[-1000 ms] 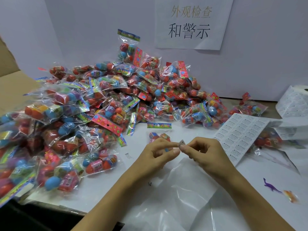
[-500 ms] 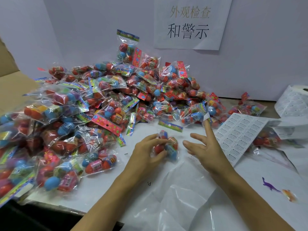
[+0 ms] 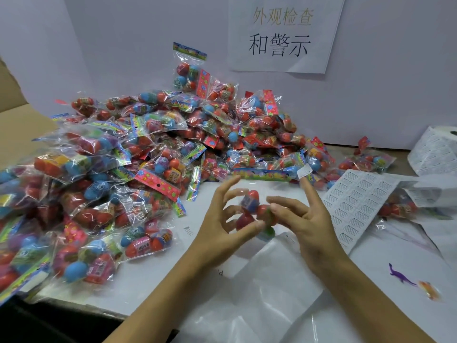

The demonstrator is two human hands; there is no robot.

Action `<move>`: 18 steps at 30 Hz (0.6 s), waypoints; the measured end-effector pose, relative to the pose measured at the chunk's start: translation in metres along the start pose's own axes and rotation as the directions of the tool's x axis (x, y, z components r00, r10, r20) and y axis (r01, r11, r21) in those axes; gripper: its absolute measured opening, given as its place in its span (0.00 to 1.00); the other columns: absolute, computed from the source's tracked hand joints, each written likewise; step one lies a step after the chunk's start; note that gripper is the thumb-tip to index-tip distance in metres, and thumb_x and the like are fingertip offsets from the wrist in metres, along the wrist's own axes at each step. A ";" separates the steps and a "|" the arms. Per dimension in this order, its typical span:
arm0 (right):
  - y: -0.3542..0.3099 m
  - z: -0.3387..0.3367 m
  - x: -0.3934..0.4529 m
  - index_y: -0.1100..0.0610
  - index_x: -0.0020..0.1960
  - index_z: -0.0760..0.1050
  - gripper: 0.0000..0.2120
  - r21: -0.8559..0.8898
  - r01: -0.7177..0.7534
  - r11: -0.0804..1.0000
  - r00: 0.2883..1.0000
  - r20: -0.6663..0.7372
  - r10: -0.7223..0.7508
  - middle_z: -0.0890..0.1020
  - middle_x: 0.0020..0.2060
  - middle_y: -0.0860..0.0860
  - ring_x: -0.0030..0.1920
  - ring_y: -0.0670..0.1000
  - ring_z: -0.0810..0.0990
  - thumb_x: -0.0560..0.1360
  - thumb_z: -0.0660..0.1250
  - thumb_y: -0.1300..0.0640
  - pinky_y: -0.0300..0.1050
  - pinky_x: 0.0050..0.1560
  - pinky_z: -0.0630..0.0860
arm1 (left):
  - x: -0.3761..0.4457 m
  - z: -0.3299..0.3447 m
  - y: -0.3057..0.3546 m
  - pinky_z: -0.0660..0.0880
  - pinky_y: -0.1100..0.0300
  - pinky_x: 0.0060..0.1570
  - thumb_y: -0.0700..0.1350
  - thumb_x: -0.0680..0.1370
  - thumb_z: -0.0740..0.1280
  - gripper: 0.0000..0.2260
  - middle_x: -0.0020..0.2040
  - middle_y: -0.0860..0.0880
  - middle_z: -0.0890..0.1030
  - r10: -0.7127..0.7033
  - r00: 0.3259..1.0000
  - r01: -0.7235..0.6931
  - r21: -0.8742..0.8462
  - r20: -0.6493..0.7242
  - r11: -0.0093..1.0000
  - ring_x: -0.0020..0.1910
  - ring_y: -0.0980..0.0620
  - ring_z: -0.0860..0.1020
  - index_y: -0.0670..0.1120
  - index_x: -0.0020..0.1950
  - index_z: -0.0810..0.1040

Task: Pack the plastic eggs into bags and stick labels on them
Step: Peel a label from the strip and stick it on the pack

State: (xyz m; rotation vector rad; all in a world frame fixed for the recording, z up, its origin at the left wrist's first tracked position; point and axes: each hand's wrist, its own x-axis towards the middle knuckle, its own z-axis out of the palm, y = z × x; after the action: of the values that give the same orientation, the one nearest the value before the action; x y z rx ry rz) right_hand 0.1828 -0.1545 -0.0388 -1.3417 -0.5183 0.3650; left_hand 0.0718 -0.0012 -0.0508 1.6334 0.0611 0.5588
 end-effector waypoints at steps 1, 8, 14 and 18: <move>0.000 0.002 -0.002 0.41 0.80 0.53 0.49 -0.024 0.027 0.999 1.000 0.014 -0.027 0.87 0.52 0.53 0.55 0.53 0.86 0.67 0.77 0.54 0.46 0.55 0.82 | 0.001 0.001 0.001 0.82 0.54 0.56 0.53 0.69 0.79 0.33 0.66 0.48 0.78 -0.063 0.997 0.060 -0.062 -0.044 0.996 0.60 0.47 0.83 0.66 0.70 0.69; 0.003 0.009 -0.006 0.45 0.80 0.54 0.48 -0.066 0.068 0.996 0.997 0.050 -0.065 0.88 0.47 0.53 0.52 0.50 0.86 0.67 0.77 0.54 0.36 0.53 0.79 | 0.004 -0.001 0.002 0.79 0.54 0.35 0.44 0.72 0.79 0.23 0.45 0.42 0.87 -0.148 0.971 0.116 -0.173 -0.187 0.978 0.39 0.43 0.83 0.50 0.66 0.77; 0.001 0.011 -0.009 0.41 0.78 0.52 0.51 -0.103 0.017 0.995 0.991 0.133 -0.003 0.88 0.51 0.50 0.55 0.48 0.86 0.65 0.79 0.51 0.37 0.56 0.79 | 0.004 -0.002 0.002 0.77 0.56 0.31 0.46 0.74 0.75 0.06 0.37 0.40 0.83 -0.099 0.989 0.085 -0.126 -0.111 0.988 0.32 0.48 0.78 0.46 0.48 0.88; 0.003 0.012 -0.008 0.46 0.80 0.55 0.49 -0.133 0.027 0.991 0.999 0.047 -0.021 0.88 0.45 0.53 0.51 0.50 0.87 0.66 0.78 0.52 0.41 0.54 0.80 | 0.005 0.001 -0.002 0.82 0.56 0.43 0.50 0.70 0.78 0.13 0.48 0.46 0.87 -0.141 0.985 0.125 -0.151 -0.104 0.981 0.44 0.47 0.85 0.51 0.54 0.86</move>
State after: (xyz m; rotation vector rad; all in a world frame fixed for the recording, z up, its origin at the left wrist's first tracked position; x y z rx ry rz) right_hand 0.1701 -0.1484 -0.0417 -1.4577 -0.6055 0.3463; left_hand 0.0771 -0.0001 -0.0512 1.4443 0.2086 0.5406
